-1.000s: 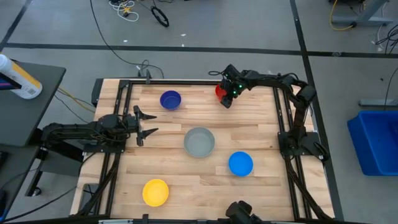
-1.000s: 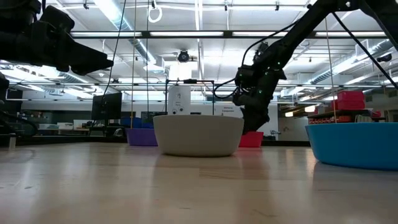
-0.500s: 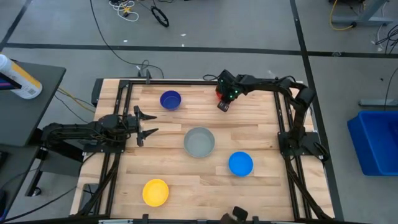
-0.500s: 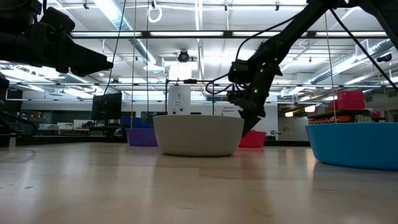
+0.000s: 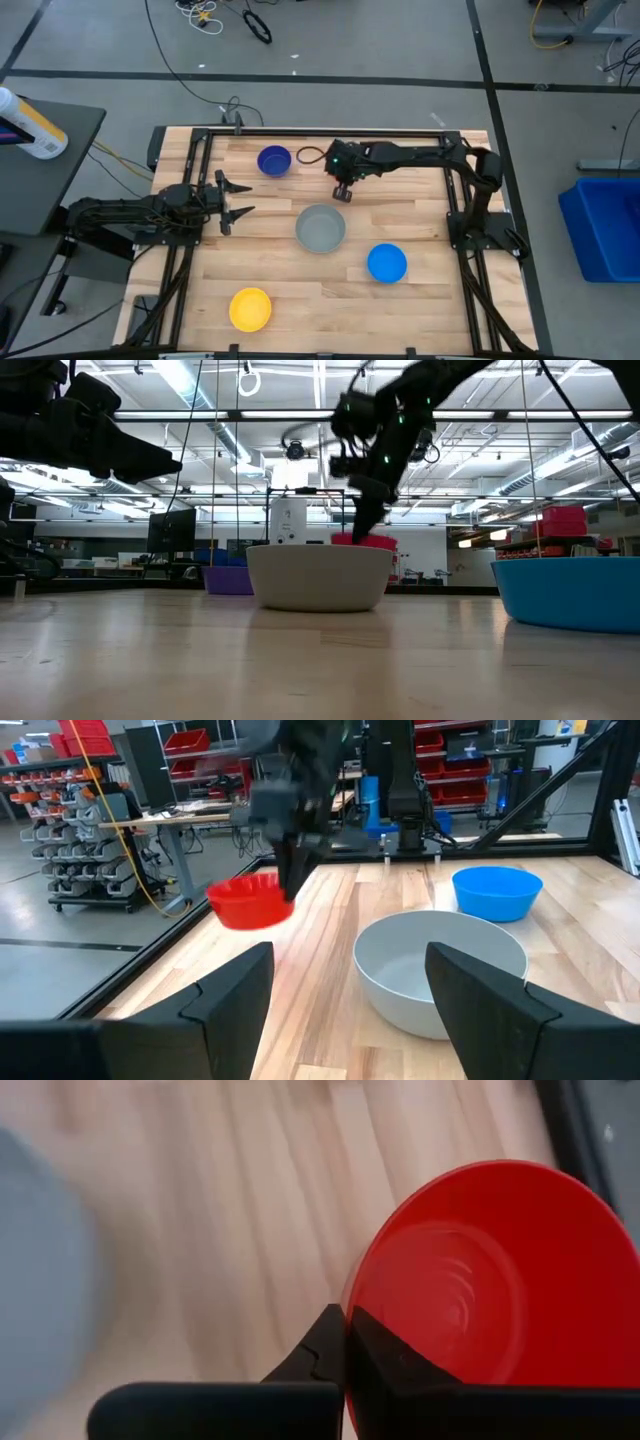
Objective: Nest bowls inside each other
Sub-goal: Stack the red bowl on the gray bowl
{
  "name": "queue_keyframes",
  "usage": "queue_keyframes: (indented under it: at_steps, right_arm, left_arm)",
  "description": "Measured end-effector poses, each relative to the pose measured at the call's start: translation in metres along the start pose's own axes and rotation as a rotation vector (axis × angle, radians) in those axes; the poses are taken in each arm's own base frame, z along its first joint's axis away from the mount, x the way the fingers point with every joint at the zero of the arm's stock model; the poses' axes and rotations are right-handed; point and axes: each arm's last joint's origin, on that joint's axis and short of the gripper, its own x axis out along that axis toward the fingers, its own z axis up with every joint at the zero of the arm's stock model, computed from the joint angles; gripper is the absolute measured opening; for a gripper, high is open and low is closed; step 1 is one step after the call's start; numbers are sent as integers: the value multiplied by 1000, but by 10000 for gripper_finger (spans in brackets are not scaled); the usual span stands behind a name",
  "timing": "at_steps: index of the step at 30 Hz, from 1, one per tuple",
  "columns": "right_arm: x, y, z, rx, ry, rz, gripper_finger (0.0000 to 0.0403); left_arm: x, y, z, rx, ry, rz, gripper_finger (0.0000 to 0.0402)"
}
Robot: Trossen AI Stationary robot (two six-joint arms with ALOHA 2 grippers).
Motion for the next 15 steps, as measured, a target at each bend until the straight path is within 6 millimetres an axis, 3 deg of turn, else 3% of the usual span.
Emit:
queue_keyframes:
  at_steps: [7,15]
  right_arm:
    - [-45,45,24,-26,-71,64,1]
    - [-59,100,26,-10,-119,224,0]
  left_arm:
    - [0,0,-1,-5,10,1,267]
    - [0,0,-2,-19,17,9,267]
